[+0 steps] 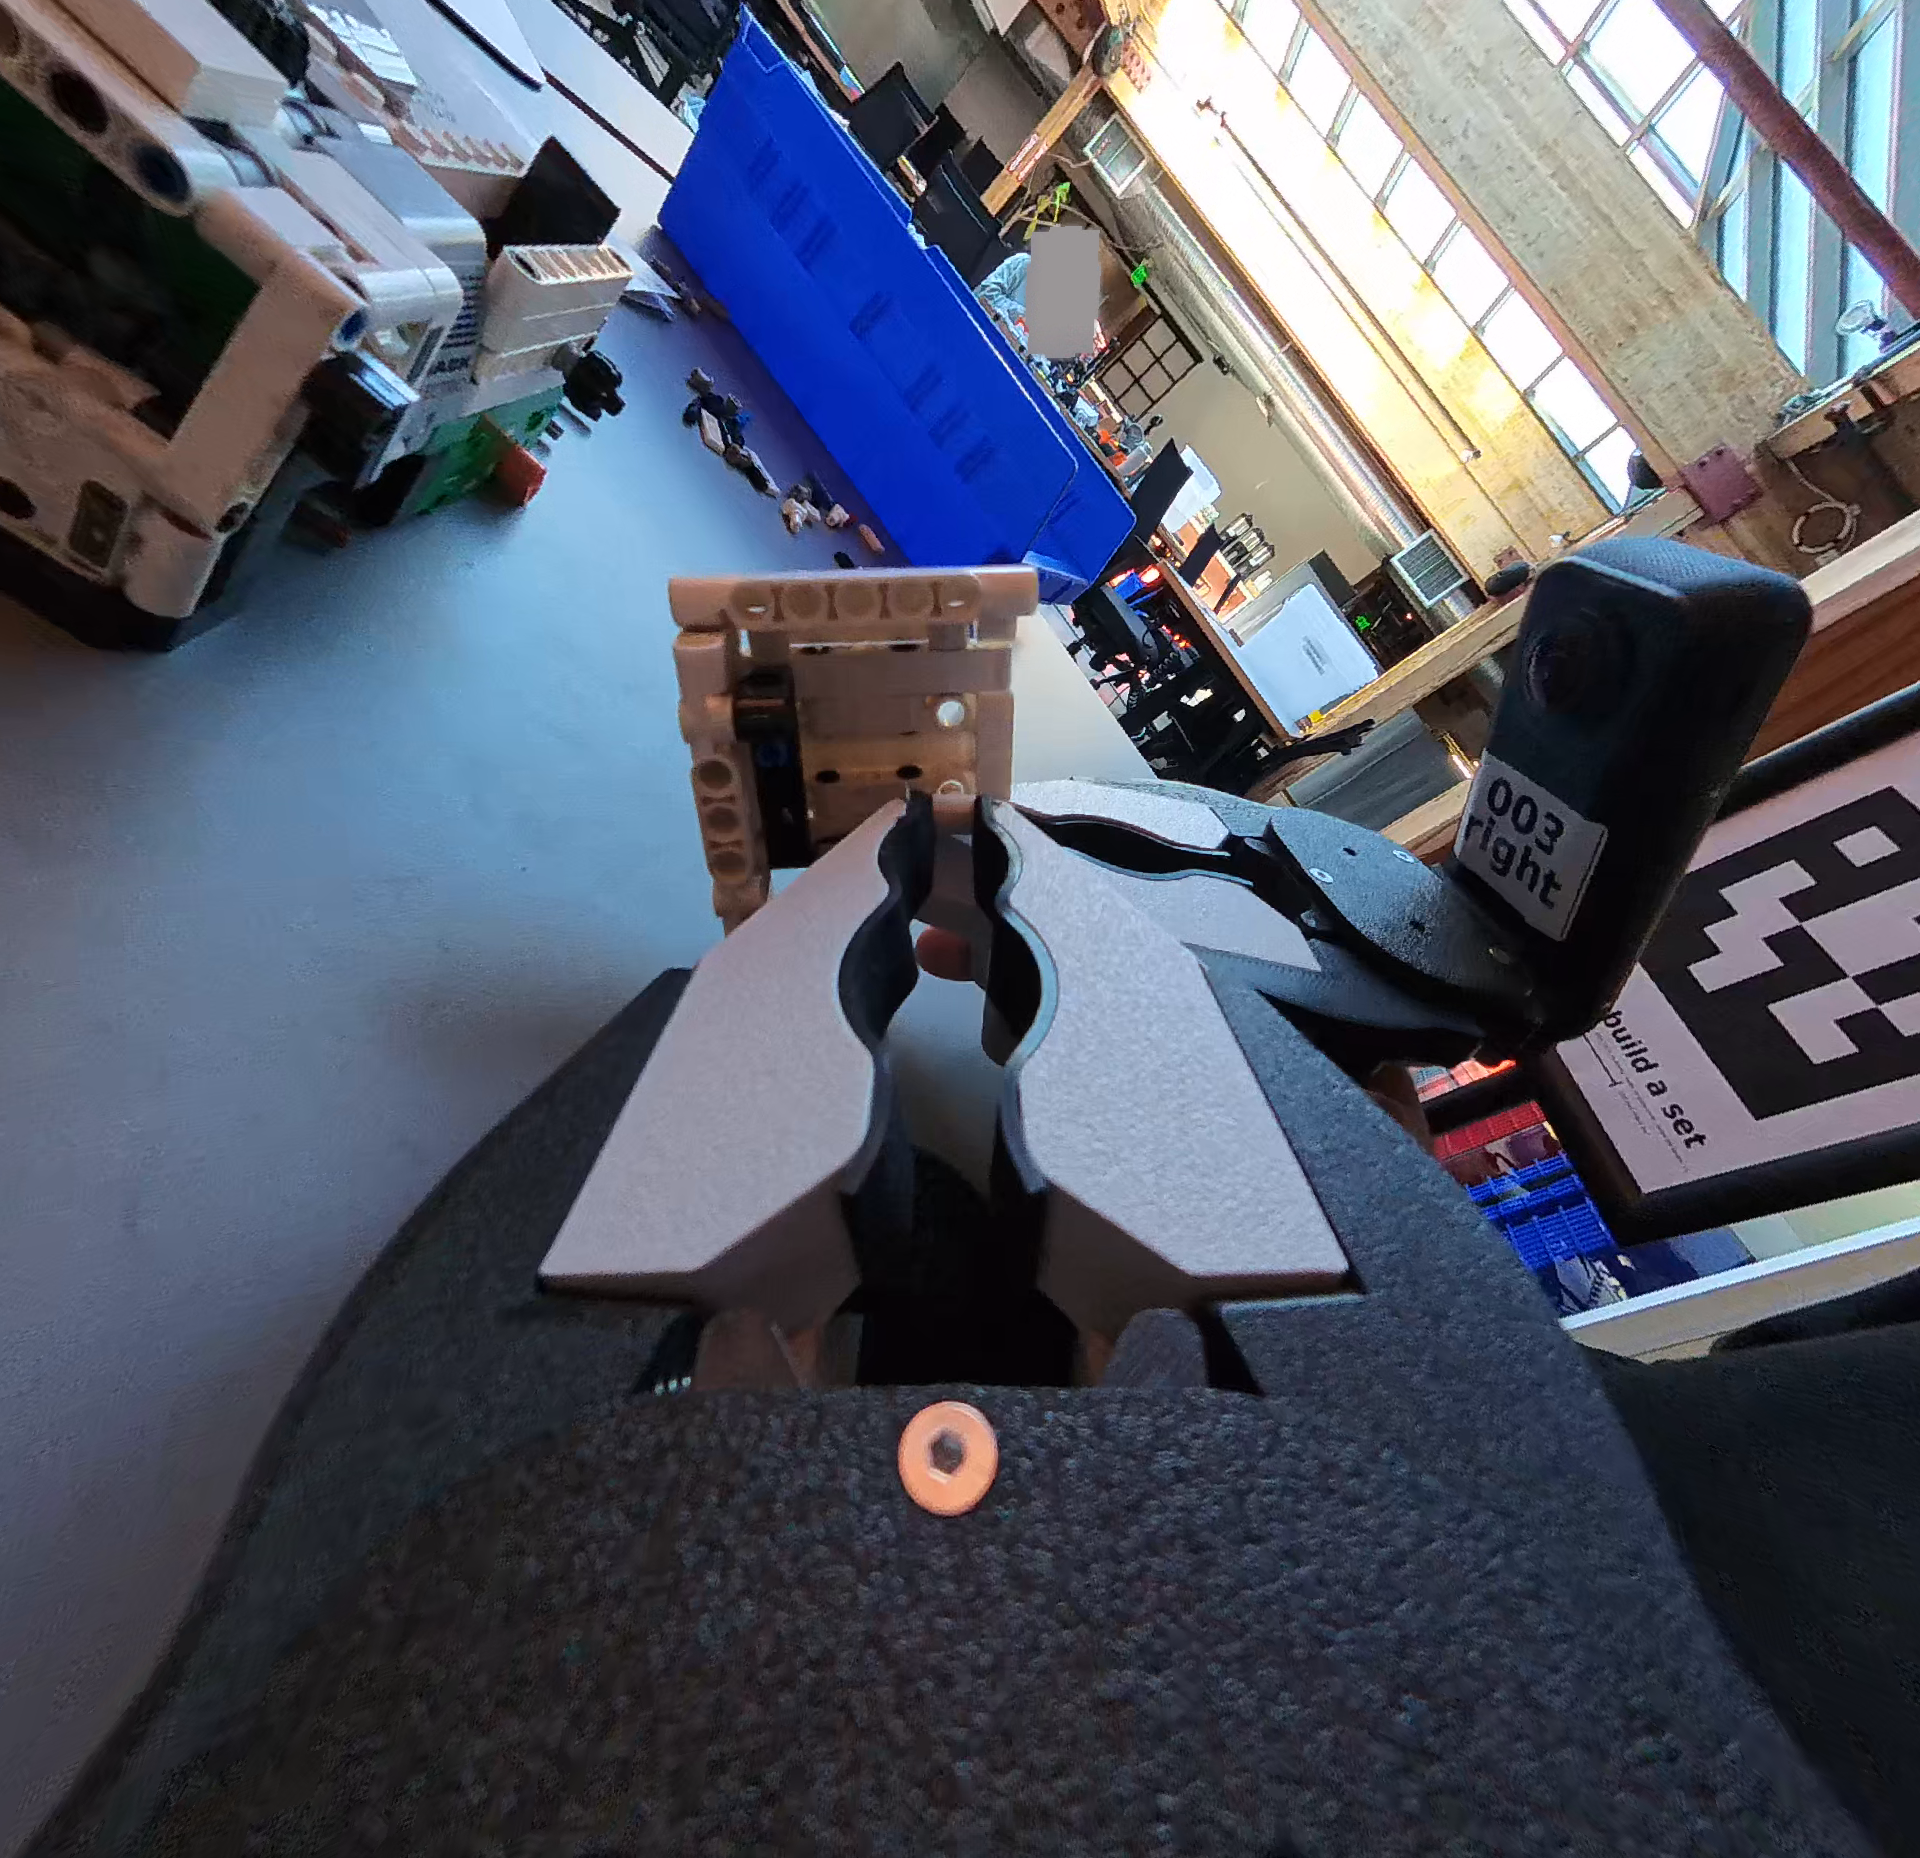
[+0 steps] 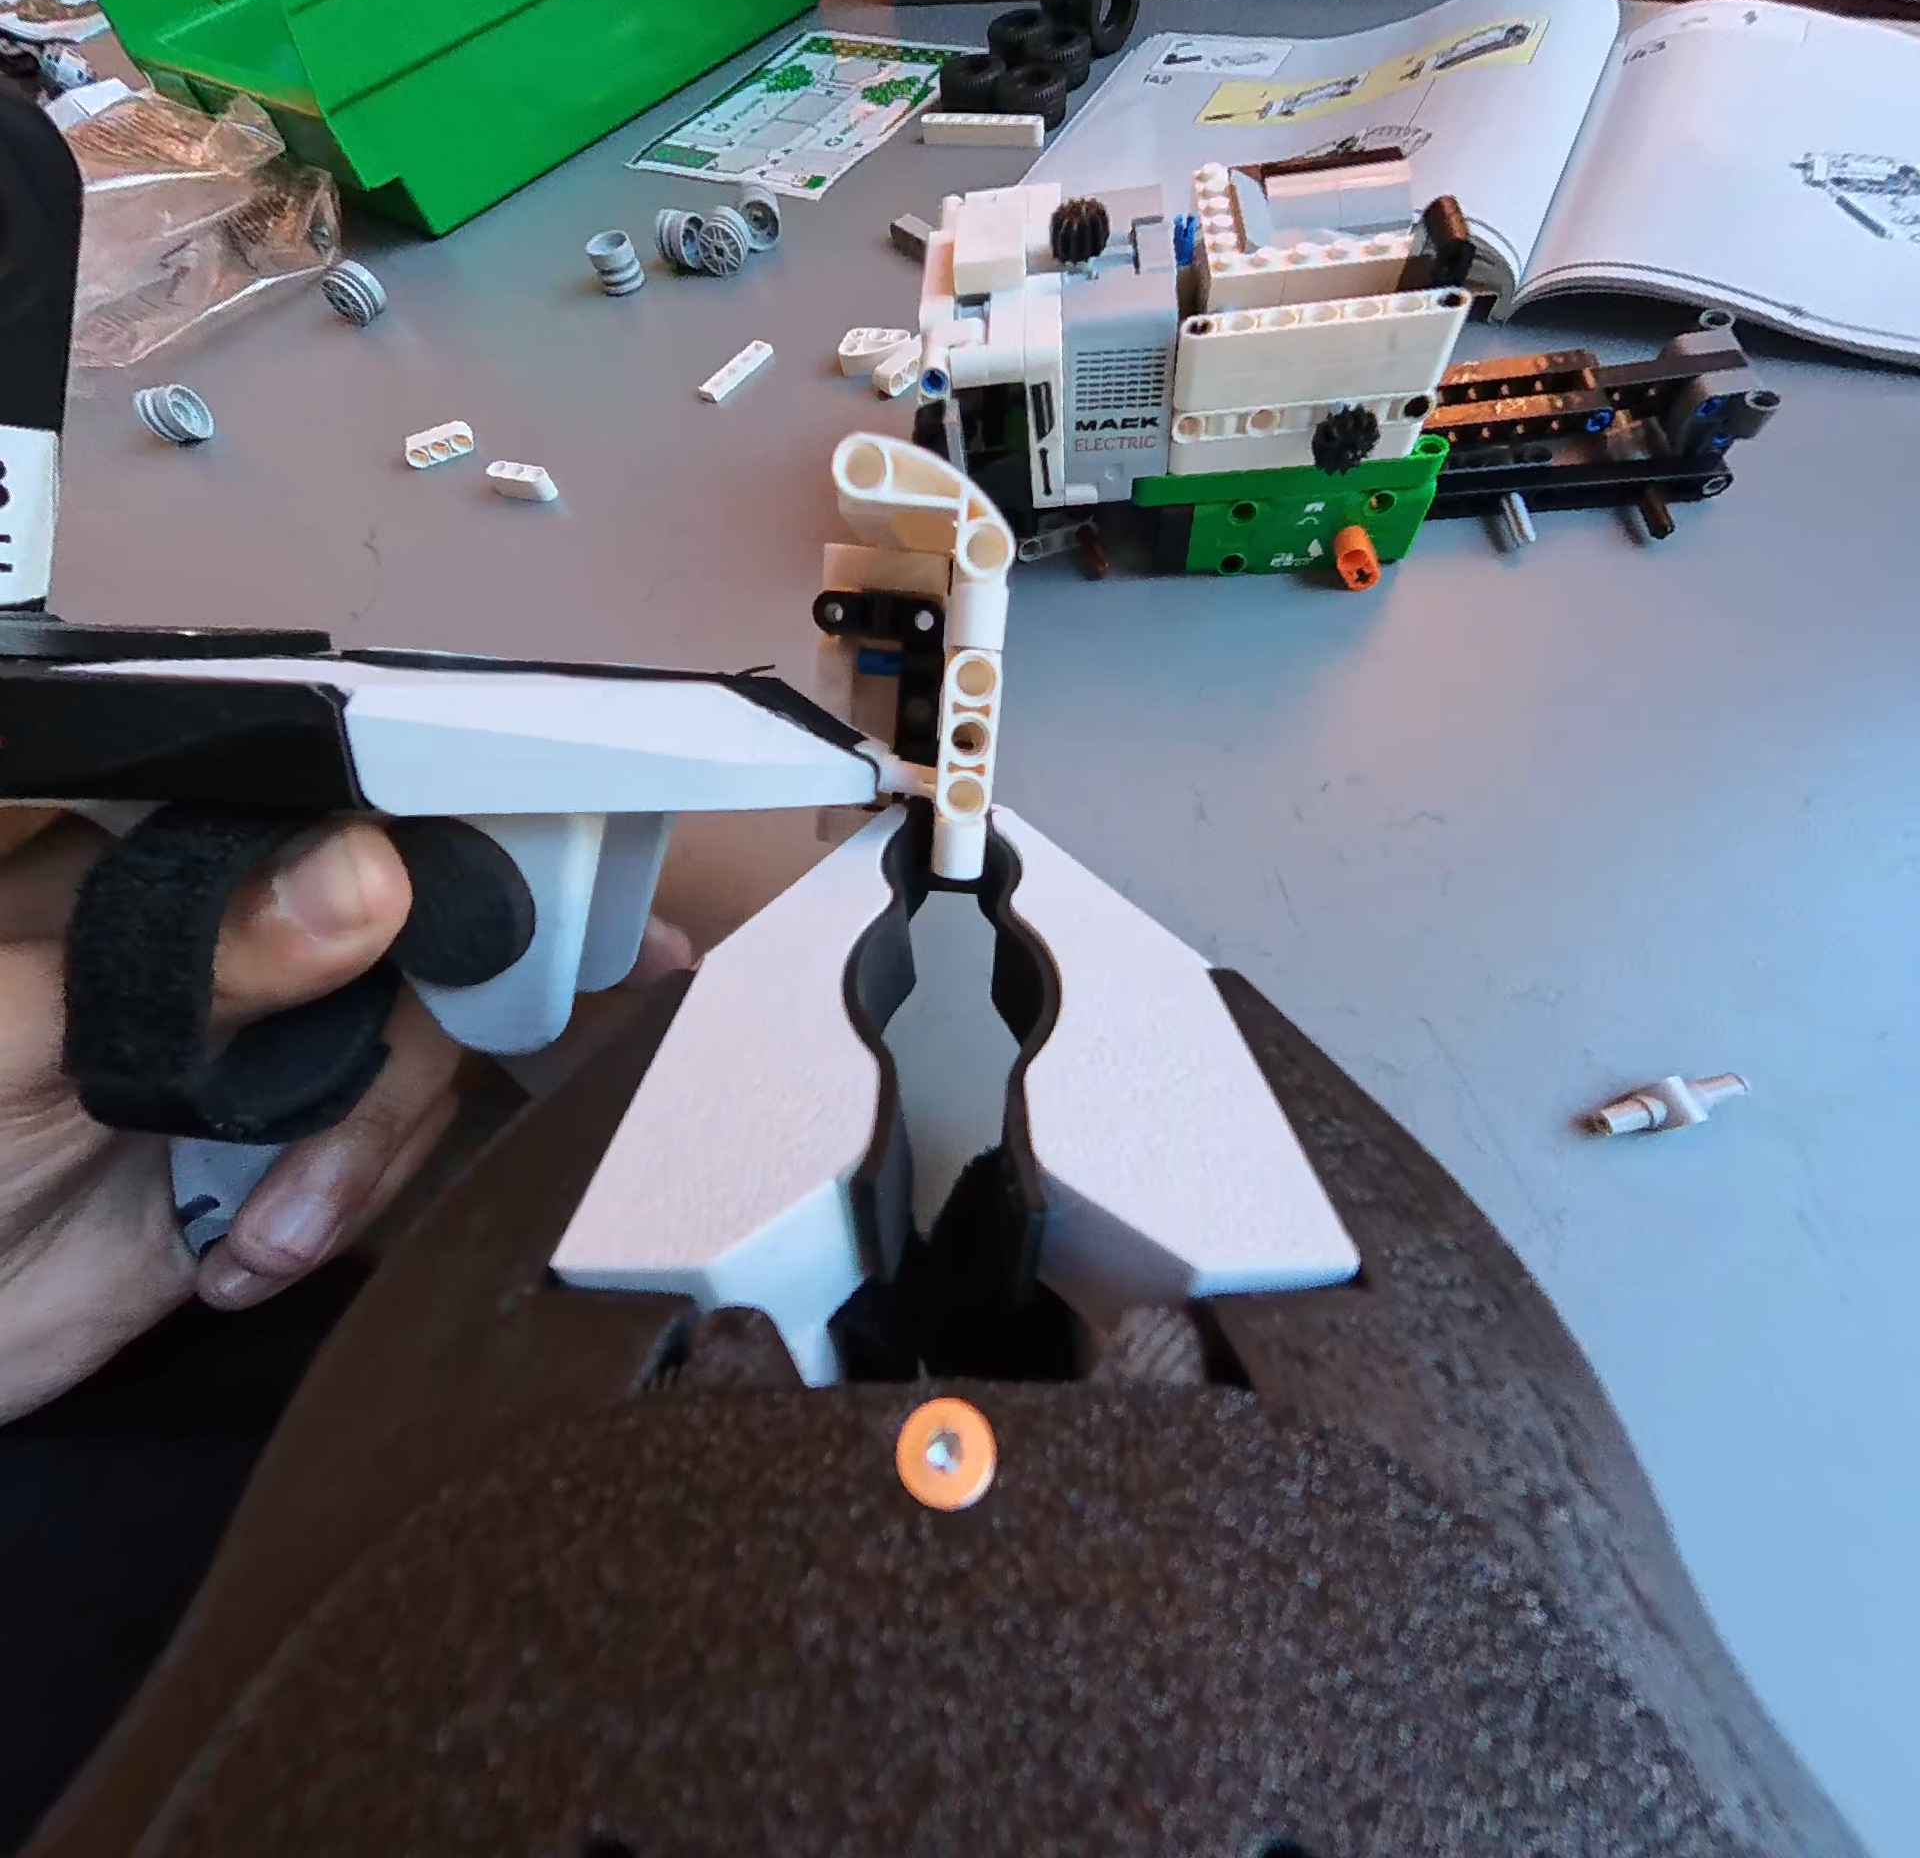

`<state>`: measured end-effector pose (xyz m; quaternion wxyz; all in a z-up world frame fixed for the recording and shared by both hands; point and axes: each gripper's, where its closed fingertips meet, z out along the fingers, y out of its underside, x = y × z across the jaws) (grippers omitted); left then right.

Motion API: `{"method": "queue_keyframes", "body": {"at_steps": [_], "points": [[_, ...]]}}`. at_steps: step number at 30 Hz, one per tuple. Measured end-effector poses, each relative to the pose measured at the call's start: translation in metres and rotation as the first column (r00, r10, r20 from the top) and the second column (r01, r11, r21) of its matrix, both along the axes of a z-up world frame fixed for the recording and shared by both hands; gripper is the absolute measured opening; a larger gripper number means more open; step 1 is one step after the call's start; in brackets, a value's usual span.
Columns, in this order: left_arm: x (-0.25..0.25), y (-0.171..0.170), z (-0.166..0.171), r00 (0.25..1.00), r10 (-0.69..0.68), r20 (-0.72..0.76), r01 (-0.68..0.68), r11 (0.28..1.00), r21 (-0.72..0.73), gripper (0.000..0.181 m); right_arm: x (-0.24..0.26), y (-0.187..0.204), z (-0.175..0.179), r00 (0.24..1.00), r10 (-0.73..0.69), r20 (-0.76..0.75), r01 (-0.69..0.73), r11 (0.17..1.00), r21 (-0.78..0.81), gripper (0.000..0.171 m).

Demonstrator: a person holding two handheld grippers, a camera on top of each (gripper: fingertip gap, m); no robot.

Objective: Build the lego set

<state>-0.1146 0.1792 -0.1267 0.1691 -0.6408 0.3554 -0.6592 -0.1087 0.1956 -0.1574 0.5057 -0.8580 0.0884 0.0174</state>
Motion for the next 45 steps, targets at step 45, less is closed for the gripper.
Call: {"method": "queue_keyframes", "body": {"at_steps": [45], "points": [[0.006, -0.005, -0.002, 0.999, 0.042, -0.014, -0.033, 0.920, 0.391, 0.005, 0.001, -0.002, -0.001, 0.990, 0.017, -0.143, -0.003, 0.995, 0.098, 0.008]]}}
